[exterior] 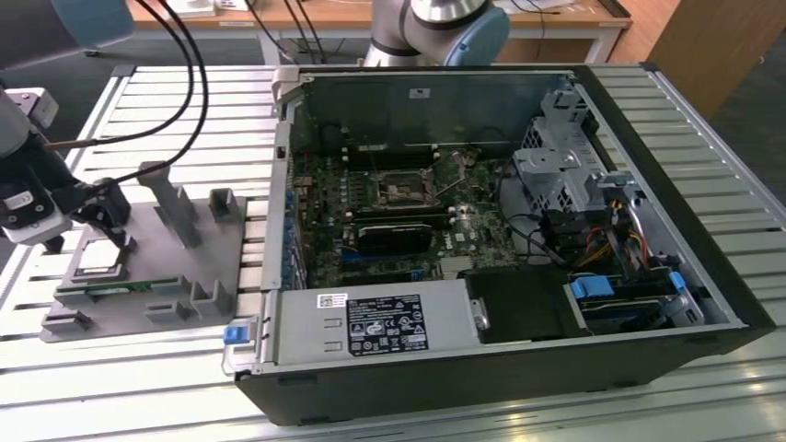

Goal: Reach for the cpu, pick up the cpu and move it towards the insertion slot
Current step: 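Pick up the cpu and move it towards the insertion slot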

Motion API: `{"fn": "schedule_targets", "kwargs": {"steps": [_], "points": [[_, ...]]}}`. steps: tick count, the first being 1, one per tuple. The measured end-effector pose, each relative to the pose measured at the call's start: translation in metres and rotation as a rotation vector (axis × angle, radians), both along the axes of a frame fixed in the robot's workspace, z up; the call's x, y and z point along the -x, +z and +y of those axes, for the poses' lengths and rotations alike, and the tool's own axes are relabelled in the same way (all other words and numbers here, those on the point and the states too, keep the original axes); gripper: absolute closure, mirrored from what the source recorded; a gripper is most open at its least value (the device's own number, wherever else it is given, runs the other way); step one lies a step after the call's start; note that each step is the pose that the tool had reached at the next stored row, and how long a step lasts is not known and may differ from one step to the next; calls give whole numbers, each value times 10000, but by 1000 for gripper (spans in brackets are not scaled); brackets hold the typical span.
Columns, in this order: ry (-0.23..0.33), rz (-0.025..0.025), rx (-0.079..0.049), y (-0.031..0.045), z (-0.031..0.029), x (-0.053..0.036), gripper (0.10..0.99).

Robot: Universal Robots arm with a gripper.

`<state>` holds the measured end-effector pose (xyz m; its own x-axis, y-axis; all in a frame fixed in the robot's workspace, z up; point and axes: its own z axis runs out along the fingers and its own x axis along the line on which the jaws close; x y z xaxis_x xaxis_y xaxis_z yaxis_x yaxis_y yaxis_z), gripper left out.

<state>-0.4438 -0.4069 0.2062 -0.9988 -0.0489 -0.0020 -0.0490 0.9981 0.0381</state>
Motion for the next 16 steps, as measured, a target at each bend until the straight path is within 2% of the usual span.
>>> {"fn": "schedule_targets", "kwargs": {"steps": [10,16], "points": [[-19,0,0,-122,0,0,318],[-104,-1,0,-157,0,0,318]]}}
